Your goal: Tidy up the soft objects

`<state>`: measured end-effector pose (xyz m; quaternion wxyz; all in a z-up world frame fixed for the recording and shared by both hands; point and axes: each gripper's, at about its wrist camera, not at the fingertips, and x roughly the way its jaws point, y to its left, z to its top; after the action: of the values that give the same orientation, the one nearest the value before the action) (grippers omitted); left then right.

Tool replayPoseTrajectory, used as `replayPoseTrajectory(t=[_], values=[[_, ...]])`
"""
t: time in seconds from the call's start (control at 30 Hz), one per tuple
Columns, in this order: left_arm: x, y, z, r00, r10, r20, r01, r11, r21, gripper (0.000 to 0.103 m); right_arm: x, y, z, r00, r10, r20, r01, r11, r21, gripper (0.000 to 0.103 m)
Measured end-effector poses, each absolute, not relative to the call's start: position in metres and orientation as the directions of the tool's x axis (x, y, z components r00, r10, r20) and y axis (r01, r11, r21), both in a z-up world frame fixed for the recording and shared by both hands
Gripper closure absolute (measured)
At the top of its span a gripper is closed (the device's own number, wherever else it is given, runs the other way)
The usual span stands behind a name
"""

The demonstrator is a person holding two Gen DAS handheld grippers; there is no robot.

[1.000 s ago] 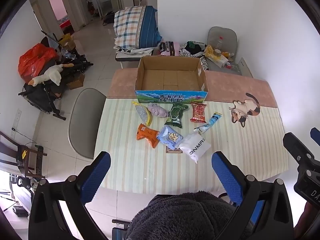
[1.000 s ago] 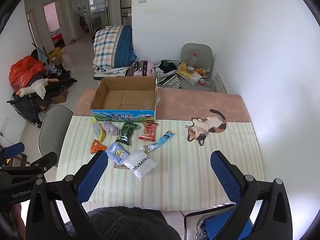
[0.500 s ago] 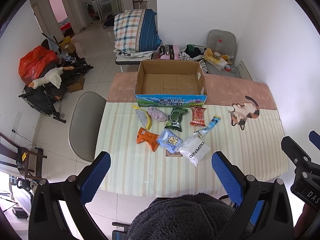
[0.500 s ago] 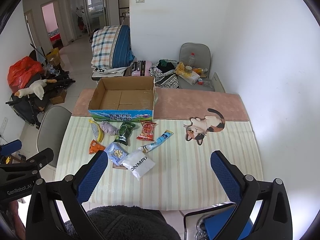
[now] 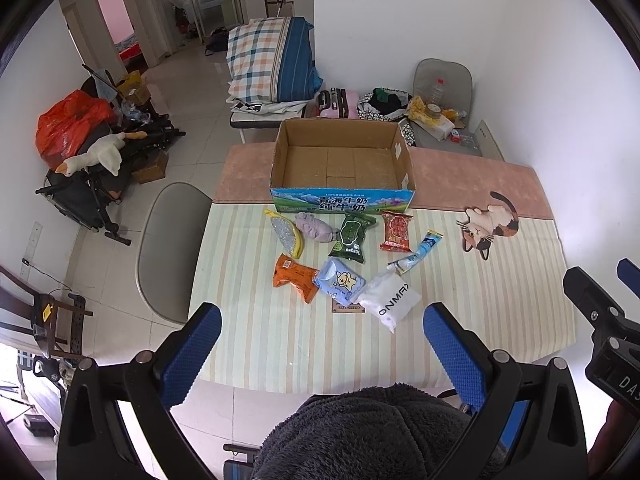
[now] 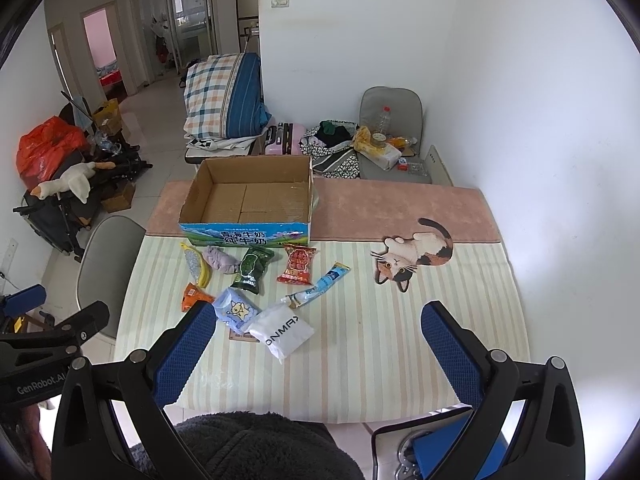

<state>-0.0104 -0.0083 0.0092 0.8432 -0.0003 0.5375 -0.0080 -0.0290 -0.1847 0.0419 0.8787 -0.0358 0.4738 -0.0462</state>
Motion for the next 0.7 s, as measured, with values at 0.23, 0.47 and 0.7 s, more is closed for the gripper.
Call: replayPoseTrajectory(t=[0.23,0.47,0.7], values=[[-0.0081,-0.0055,0.0123,0.429,-0.011,-0.903,0.003,1.000,-0.011,0.000,-0.0258,-0.1860,0.0412,0.548,-0.114,-0.829,0.049,0.993,-0.104,0.000],[-0.0070,-0.0060,0.0132,0.433,-0.013,-0.901,0.001,1.000,-0.014,0.000,-0.0256,-0.1859,0.0422,0.549,-0.116,-0.827,0.050,0.993,-0.106,0.000],[-0.0085,-0.0090,0.0152,0.442,-0.016,-0.897,0.006,1.000,-0.015,0.000,-0.0241,-0.1887,0.0452,0.554,-0.116,-0.824,0.051,0.993,-0.106,0.000]])
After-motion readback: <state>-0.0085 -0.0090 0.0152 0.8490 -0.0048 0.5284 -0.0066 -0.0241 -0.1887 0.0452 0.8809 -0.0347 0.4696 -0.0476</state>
